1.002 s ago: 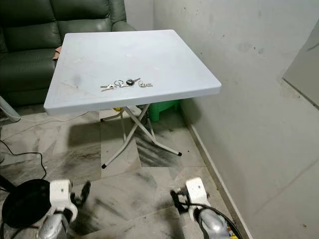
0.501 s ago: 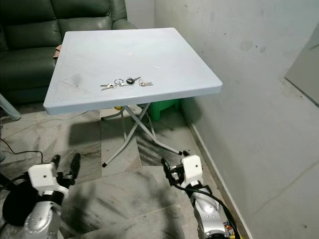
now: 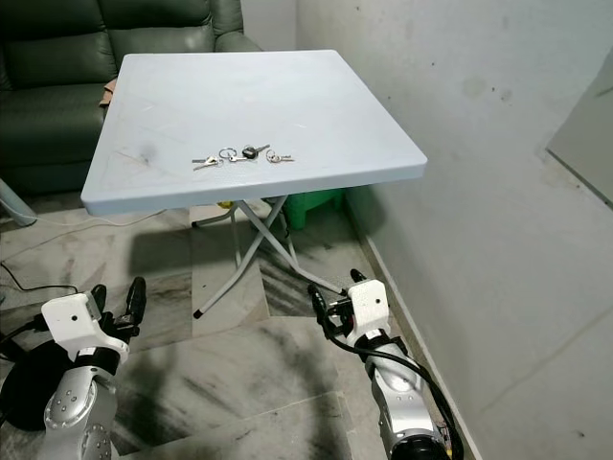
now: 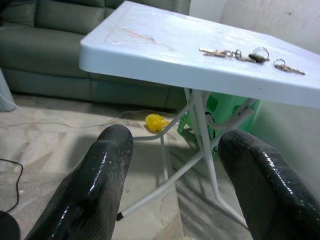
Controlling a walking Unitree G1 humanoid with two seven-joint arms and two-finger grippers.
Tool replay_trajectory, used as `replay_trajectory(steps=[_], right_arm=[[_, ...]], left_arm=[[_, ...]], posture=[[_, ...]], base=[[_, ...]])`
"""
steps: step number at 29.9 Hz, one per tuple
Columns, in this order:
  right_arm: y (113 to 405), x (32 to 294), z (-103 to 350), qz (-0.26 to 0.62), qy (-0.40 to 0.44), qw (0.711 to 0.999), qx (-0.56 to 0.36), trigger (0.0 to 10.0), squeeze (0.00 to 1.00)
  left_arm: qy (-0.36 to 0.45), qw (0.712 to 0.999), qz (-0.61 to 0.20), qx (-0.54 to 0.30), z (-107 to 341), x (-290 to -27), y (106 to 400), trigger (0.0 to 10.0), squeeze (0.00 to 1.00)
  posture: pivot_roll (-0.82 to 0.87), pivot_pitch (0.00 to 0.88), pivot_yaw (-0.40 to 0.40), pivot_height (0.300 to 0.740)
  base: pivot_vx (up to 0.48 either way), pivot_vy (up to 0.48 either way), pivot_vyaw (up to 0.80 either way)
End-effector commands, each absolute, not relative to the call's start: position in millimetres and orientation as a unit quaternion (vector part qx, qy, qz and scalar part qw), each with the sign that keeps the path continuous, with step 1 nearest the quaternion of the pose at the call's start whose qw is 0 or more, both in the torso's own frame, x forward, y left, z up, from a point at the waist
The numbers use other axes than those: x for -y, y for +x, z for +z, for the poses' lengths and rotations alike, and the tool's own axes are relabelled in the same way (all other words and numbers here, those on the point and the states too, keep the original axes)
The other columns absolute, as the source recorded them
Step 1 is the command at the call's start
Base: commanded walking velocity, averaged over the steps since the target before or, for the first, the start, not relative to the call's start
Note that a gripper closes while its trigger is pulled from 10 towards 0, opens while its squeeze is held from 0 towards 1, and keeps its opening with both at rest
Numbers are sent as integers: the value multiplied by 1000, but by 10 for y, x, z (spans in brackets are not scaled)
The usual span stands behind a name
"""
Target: Hang keys on a hook
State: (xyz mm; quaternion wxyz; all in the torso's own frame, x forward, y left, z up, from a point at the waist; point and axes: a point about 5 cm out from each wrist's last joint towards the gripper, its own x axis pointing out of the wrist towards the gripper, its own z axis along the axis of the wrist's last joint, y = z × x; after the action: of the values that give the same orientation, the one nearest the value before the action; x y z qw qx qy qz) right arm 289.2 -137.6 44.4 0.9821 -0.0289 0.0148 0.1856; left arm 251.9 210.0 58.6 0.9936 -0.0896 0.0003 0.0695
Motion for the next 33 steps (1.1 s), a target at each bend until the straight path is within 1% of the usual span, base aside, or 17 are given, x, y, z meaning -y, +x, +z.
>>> replay_trajectory(steps=[1, 6, 10, 27, 33], right_arm=[[2931, 1394, 480, 180, -33, 983, -13, 10000, 0], [2907, 1393, 457, 181, -38, 983, -18, 10000, 0], [2898, 1375, 448, 187, -43, 981, -20, 10000, 0], [2891, 1392, 445, 196, -56, 979, -22, 10000, 0], [2889, 1392, 449, 197, -64, 978, -19, 10000, 0]], left_arm=[[-84, 995, 61, -2, 626, -2118, 2558, 10000, 0], [-83, 995, 51, -4, 648, -2103, 2591, 10000, 0], [-80, 996, 36, -9, 663, -2040, 2612, 10000, 0], [-68, 997, 19, -5, 704, -1992, 2654, 10000, 0], [-69, 997, 17, -5, 706, -1981, 2655, 10000, 0]], posture=[[-70, 0, -35, 740], [-69, 0, -35, 740], [-70, 0, -34, 740], [-73, 0, -33, 740], [-73, 0, -32, 740]], base=[[0, 0, 0], [0, 0, 0], [326, 0, 0], [361, 0, 0], [379, 0, 738]])
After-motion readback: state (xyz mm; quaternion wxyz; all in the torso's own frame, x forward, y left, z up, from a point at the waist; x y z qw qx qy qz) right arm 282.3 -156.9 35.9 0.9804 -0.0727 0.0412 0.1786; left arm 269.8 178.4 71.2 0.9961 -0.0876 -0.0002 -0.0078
